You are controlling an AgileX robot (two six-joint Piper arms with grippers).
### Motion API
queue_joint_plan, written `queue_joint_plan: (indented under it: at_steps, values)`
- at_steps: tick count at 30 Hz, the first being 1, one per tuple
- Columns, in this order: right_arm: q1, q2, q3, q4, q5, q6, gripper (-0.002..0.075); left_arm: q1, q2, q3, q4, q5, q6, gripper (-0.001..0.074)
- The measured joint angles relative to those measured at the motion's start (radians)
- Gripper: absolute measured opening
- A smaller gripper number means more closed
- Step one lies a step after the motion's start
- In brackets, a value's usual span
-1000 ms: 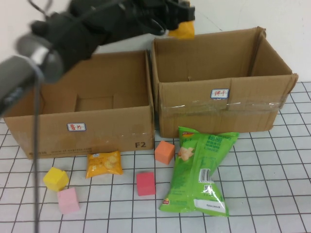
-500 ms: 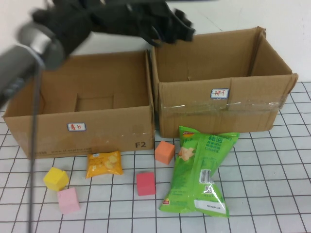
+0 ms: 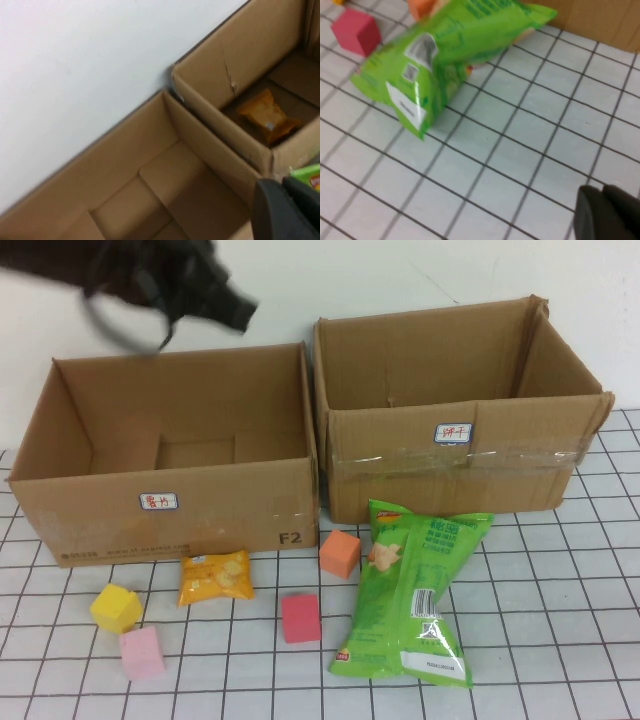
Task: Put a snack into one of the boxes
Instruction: Pick up the potato chip
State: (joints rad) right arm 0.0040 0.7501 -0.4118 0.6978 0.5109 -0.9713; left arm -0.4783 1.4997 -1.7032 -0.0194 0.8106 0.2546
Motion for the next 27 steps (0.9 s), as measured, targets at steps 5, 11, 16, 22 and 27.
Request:
queue_joint_plan:
  at_steps: [5, 11, 16, 22, 27]
  values:
    - [0.000, 0.000, 0.000, 0.092, 0.053, -0.011, 0.0133, 0.000, -0.252, 0.384, -0.012, -0.164, -0.026, 0.0000]
    - [0.000, 0.007, 0.000, 0.278, 0.083, -0.156, 0.0363, 0.000, -0.502, 0.764, 0.003, -0.266, -0.047, 0.0000]
    - [0.001, 0.094, -0.004, 0.417, 0.101, -0.306, 0.0430, 0.000, -0.710, 0.966, 0.026, -0.363, -0.114, 0.0000]
    - [0.001, 0.275, -0.067, 0.462, 0.121, -0.365, 0.0439, 0.000, -0.929, 1.133, 0.029, -0.427, -0.127, 0.0000]
    - [0.022, 0.415, -0.113, 0.600, 0.135, -0.475, 0.0440, 0.000, -1.015, 1.233, 0.029, -0.432, -0.132, 0.0000]
